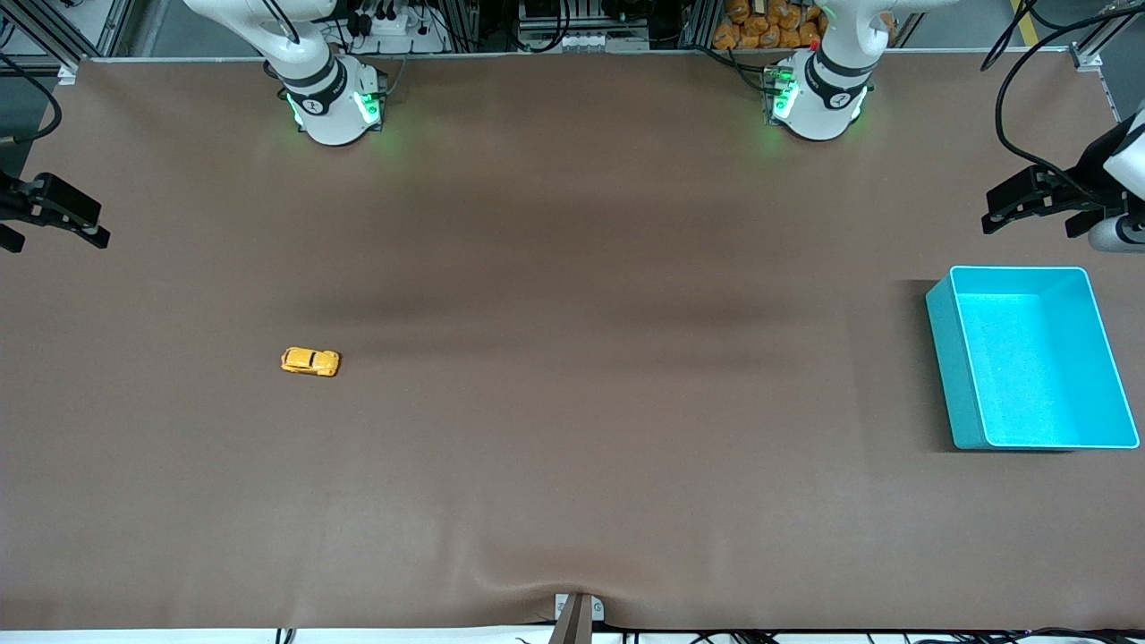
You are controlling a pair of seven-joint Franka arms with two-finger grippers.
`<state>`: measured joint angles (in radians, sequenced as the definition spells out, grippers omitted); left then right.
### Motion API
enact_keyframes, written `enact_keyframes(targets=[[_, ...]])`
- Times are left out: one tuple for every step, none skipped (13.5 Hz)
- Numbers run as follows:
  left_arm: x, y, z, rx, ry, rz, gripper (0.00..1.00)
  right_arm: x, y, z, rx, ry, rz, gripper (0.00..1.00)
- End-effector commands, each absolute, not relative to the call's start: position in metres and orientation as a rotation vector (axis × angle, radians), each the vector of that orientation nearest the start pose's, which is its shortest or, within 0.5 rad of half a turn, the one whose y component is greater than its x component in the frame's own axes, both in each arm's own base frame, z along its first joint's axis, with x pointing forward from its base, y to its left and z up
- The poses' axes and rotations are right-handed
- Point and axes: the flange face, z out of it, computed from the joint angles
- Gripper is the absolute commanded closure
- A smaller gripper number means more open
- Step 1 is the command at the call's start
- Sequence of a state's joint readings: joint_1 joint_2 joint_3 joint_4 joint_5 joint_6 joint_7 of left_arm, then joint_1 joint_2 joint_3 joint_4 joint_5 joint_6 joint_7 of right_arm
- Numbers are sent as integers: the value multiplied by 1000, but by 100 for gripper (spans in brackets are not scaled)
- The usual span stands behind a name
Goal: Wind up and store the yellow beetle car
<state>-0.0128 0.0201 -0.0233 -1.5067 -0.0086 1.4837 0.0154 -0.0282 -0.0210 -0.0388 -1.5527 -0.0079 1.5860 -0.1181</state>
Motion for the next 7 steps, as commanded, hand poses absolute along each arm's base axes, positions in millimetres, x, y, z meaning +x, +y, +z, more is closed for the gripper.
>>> enact_keyframes(targets=[[548,-20,642,-3144,99,43,0,541,-40,653,-3164,-51,-106,0],[549,-19,642,-3145,97,43,0,540,-42,652,-3164,-48,-104,0],[549,-19,642,-3145,97,43,0,540,-42,652,-3164,-50,-96,0],[548,-20,643,-3144,99,41,0,540,-44,652,-3164,-48,-96,0],[549,-20,642,-3144,99,43,0,541,-45,651,-3165,-46,-94,0],[548,-21,643,-3144,104,41,0,541,-45,651,-3165,-48,-96,0],[548,-22,643,-3144,107,41,0,541,-45,652,-3165,-46,-99,0]])
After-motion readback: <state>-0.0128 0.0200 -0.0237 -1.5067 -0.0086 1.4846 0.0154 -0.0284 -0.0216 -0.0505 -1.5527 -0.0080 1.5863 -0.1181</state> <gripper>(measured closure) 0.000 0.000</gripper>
